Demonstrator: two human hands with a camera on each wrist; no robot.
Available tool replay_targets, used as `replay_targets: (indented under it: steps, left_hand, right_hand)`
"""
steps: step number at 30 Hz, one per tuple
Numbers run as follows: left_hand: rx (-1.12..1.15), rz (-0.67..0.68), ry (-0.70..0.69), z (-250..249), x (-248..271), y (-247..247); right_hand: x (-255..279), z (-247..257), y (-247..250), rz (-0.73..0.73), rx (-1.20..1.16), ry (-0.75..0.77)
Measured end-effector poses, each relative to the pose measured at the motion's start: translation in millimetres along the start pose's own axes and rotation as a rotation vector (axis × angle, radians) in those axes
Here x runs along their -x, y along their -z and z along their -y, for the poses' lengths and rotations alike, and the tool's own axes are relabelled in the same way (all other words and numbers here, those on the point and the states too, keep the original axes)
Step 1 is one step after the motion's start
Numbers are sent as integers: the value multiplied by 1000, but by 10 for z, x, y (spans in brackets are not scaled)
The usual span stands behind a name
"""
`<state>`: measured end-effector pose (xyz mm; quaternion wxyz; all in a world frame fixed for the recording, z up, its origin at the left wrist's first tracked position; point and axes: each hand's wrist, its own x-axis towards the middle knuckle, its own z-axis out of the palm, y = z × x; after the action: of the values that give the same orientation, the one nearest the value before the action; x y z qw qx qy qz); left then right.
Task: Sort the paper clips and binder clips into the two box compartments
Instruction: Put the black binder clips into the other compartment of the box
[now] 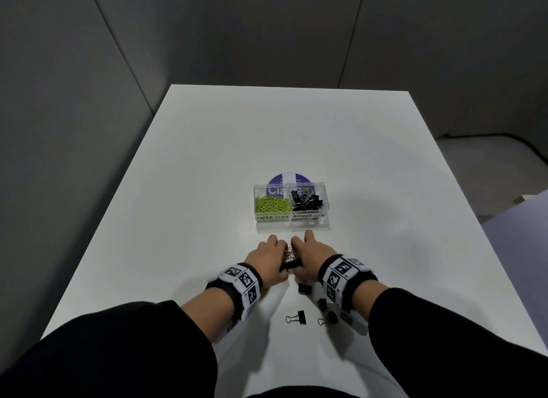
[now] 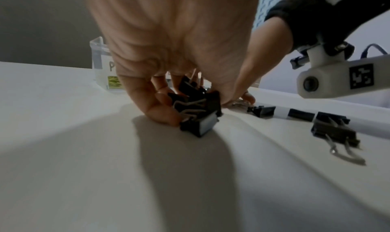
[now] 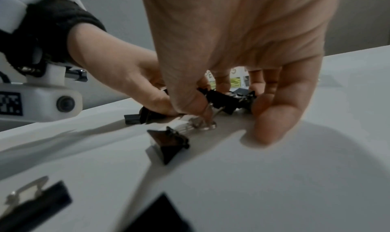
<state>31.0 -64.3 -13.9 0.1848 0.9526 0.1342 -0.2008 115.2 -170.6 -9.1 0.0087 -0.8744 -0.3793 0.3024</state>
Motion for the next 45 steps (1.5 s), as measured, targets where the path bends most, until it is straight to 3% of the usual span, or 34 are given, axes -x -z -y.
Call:
replay_targets:
  steps: [8,19,27,31,37,43,45]
  left_hand:
    - [14,-27,71,-61,-98,1]
    - [9,-13,78,-29,-130,27]
    - [204,35,32,117,-116,298]
    - [248,-5,-34,152,-150,660]
    - [173,-115,-69,72,-407,1045]
    - [204,-213,-87,-133,-756,1120]
    - [198,-207,-104,-177,-824,1090]
  right_hand:
    - [-36,53,-70,-76,24,-41]
    - [-46,-200,-8,-65,-147,-35]
    - [37,-318,640,-203,-292,40]
    - [-194,-317,1003,-316,-205,46]
    - [-566,-233,1082,-271,-174,11]
    - [-291,-461,1006,-462,-334,46]
    - [-96,-568,905,-435,-275,45]
